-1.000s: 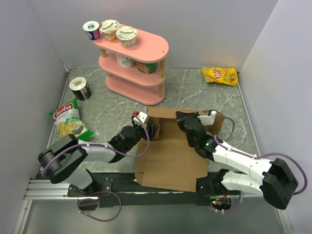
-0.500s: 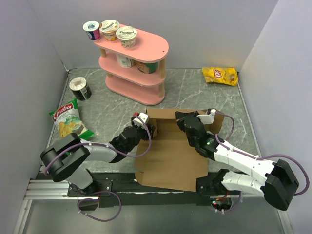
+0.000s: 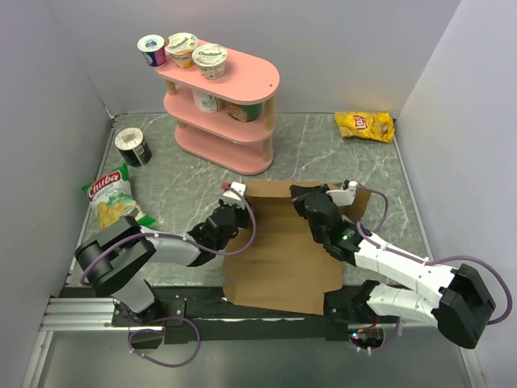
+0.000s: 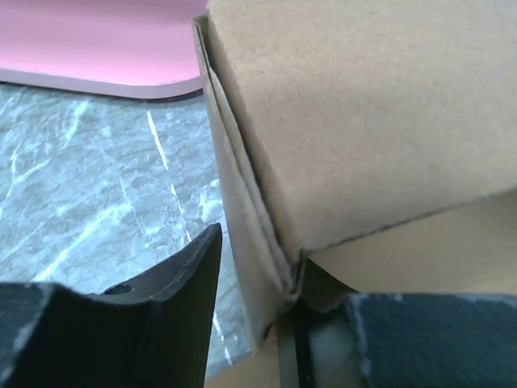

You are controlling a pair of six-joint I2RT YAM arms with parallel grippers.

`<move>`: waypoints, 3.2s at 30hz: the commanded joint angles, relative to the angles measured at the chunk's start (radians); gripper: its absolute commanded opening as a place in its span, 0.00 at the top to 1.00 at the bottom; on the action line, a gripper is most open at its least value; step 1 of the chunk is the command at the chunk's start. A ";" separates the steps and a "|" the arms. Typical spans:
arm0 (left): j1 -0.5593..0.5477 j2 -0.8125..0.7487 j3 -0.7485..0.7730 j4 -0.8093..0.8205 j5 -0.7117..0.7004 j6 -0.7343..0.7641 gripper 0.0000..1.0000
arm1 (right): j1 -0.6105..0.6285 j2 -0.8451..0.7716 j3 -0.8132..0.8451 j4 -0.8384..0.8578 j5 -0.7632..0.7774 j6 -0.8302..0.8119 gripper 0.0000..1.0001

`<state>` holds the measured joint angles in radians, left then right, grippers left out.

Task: Fold the paper box

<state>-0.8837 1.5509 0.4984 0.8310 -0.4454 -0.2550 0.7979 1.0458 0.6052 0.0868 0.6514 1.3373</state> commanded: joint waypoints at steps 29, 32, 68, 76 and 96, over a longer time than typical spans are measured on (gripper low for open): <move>-0.031 0.046 0.129 -0.394 -0.493 -0.035 0.90 | 0.003 -0.040 0.038 -0.248 0.099 -0.053 0.97; -0.029 0.043 0.143 -0.429 -0.492 -0.036 0.89 | 0.000 -0.046 0.034 -0.246 0.097 -0.053 0.96; -0.021 -0.250 0.092 -0.463 -0.060 -0.049 0.01 | 0.001 -0.116 0.042 -0.148 0.073 -0.216 0.18; 0.080 -0.262 0.066 -0.412 0.140 -0.061 0.01 | 0.001 -0.173 0.051 -0.144 -0.024 -0.274 0.00; 0.129 -0.127 0.146 -0.280 0.254 -0.053 0.07 | -0.022 -0.471 0.230 -0.726 -0.325 -0.596 0.00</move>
<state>-0.7559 1.3960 0.5938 0.4713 -0.1814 -0.3088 0.7994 0.5632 0.6582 -0.4198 0.3134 0.8406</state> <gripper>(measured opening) 0.951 0.994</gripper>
